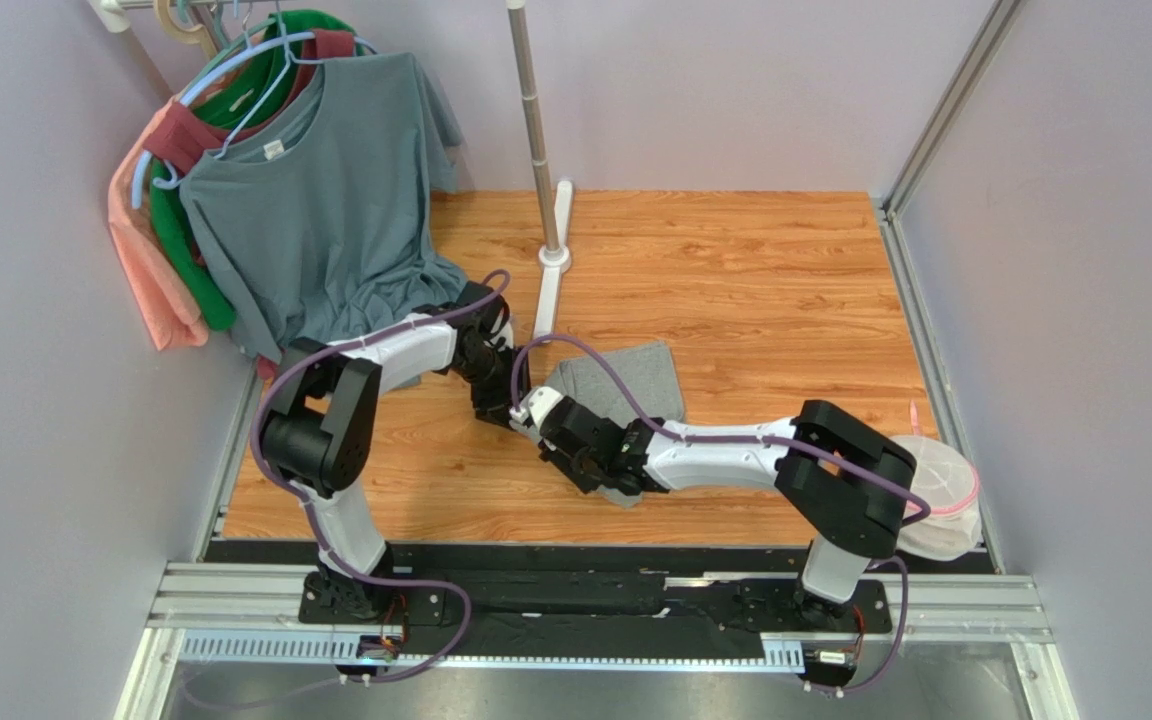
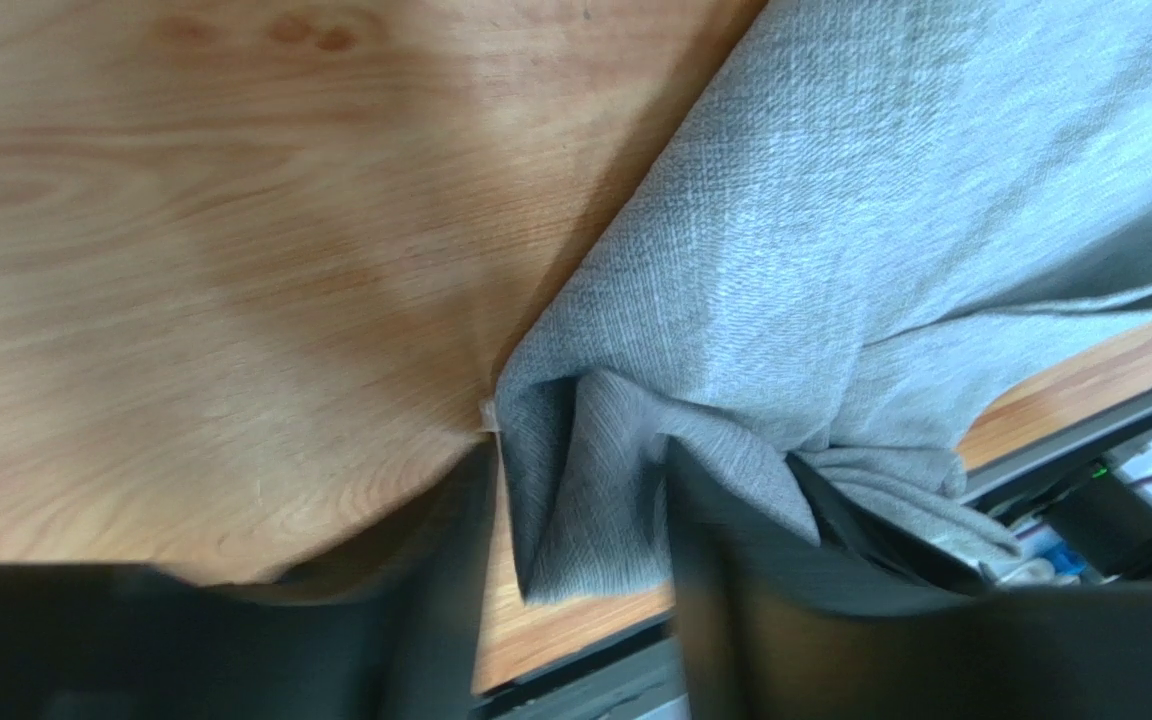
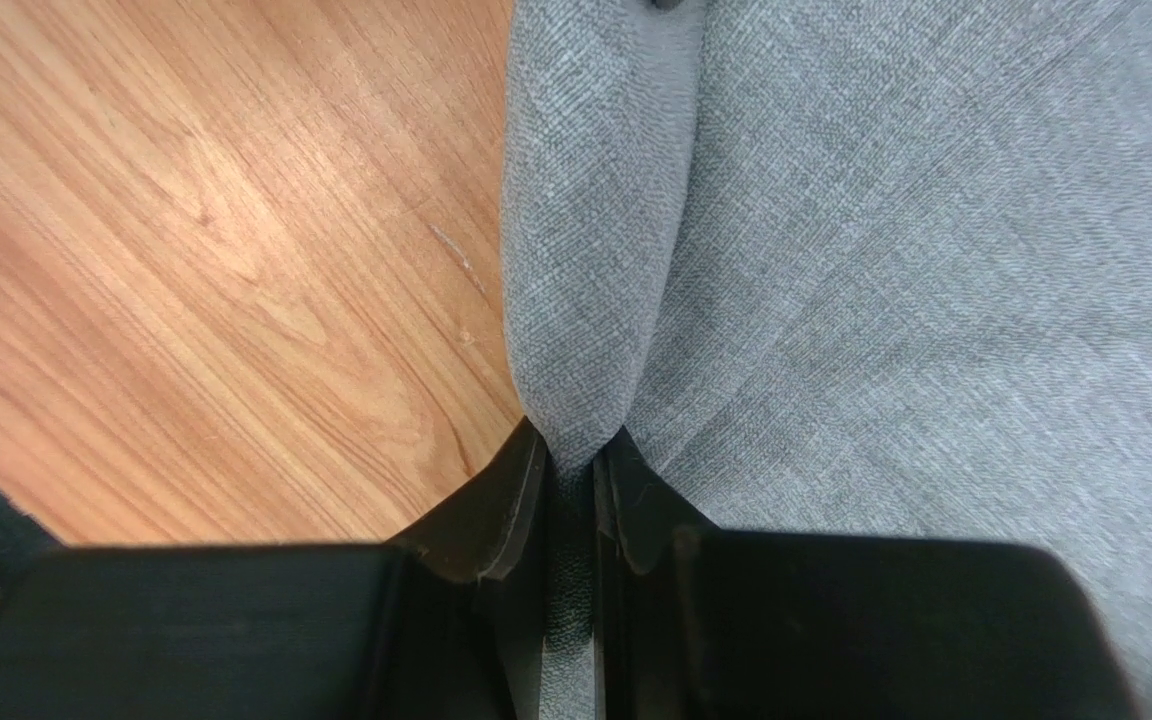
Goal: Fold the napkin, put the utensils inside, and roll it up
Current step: Roll the napkin with the utensil
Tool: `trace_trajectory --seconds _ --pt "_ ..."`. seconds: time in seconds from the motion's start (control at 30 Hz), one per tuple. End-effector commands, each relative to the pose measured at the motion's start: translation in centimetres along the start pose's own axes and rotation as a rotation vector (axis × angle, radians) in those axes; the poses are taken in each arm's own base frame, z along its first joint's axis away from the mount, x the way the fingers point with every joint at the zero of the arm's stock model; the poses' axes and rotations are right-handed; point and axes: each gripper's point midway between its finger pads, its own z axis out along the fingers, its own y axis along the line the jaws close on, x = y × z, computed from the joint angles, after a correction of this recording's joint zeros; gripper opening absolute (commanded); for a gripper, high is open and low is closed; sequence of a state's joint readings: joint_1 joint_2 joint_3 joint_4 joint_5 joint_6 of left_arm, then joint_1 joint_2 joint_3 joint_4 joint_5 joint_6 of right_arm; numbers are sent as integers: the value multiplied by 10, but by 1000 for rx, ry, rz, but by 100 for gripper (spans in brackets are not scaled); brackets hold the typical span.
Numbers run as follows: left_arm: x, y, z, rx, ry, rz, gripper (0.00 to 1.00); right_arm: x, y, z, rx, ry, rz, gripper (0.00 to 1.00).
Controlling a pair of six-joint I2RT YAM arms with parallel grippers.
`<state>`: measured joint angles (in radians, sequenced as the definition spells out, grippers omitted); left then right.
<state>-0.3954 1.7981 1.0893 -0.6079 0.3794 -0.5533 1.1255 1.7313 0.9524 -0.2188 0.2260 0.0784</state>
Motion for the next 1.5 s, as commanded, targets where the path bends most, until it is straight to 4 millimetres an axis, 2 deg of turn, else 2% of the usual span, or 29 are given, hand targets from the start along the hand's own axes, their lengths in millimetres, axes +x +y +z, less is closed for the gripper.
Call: trace_trajectory --seconds 0.0,0.07,0.1,0.17,0.2,0.23,0.3,0.37,0.43,0.47,0.53,0.8,1.03,1.3,1.47 --pt "-21 -8 -42 41 -147 15 59 45 25 -2 -246 161 120 3" --pt "-27 1 -50 34 -186 -12 63 47 25 -2 -297 175 157 1" --pt "-26 3 -55 40 -214 -10 63 47 31 -5 -353 183 172 1" --pt "-30 7 -61 41 -259 -11 64 48 31 -3 -403 196 207 0" --pt "-31 6 -65 60 -303 7 64 46 38 -7 -472 196 225 0" --pt "-31 3 -67 77 -321 25 64 47 33 -5 -491 203 265 0" --pt "-33 -3 -72 126 -380 63 64 44 37 -7 -565 200 301 0" --pt "-28 -11 -70 205 -411 125 64 42 28 -6 -602 202 355 0" --pt "-28 -13 -67 230 -422 147 63 45 30 -8 -670 226 404 0" --pt "-27 -15 -67 243 -419 165 63 44 24 -6 -683 222 433 0" --pt "-26 -16 -66 249 -420 190 63 47 25 -5 -730 242 475 0" --pt "-19 -20 -68 288 -461 247 63 51 3 7 -795 272 623 0" --pt "-15 -29 -47 266 -406 308 55 58 -12 15 -819 305 715 0" --pt "-22 -31 -31 206 -385 339 49 61 -13 18 -823 316 727 0" --pt "-25 -29 -21 177 -357 339 36 60 -15 19 -816 317 726 0"
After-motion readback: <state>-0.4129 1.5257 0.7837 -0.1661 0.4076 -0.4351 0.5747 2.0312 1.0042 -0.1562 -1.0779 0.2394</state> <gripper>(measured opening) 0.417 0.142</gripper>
